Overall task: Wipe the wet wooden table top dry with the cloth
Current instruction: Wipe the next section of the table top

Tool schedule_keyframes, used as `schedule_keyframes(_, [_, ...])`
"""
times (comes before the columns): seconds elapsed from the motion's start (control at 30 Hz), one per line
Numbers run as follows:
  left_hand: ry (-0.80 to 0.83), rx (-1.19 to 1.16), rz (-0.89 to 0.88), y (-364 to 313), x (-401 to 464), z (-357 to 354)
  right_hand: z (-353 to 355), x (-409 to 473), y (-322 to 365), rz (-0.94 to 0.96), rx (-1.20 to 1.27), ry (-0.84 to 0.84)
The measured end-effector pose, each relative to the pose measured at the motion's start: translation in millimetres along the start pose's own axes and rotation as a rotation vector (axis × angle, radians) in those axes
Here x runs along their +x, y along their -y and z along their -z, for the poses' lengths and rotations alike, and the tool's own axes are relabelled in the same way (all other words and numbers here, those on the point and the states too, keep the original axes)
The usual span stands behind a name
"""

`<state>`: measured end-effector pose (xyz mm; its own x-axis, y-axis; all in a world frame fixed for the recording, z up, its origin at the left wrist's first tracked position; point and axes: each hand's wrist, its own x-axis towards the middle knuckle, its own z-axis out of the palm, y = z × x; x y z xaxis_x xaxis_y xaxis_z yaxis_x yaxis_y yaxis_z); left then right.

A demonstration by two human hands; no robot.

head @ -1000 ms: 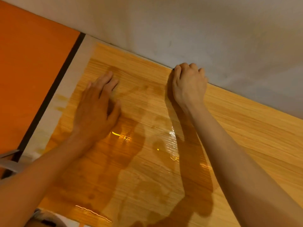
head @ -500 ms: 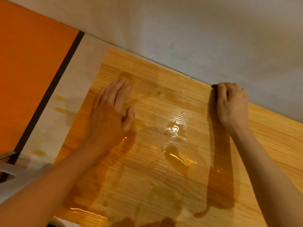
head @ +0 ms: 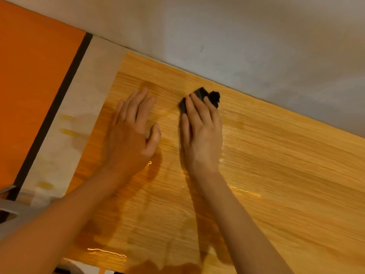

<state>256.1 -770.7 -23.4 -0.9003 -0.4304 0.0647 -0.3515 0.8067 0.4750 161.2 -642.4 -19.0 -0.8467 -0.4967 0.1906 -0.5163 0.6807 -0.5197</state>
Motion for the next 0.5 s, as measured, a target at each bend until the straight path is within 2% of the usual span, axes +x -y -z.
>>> schedule_keyframes(0.07, [-0.009,0.012,-0.006,0.0,-0.1,0.6,10.1,-45.6,8.7,0.04,-0.041,0.062])
schedule_keyframes(0.13, [-0.02,0.017,-0.016,-0.6,-0.3,-0.1,17.1,-53.7,6.2,0.097,-0.115,0.114])
schedule_keyframes(0.23, [-0.026,0.005,-0.015,-0.2,0.4,-1.3,15.2,0.3,-11.0,0.125,-0.217,0.12])
schedule_keyframes(0.37, [-0.028,0.022,-0.004,1.9,1.0,-2.7,2.3,60.4,-20.6,-0.05,-0.086,0.097])
schedule_keyframes(0.5, [-0.033,0.027,-0.012,0.4,-0.1,-3.6,5.6,-13.0,0.2,-0.048,-0.064,0.074])
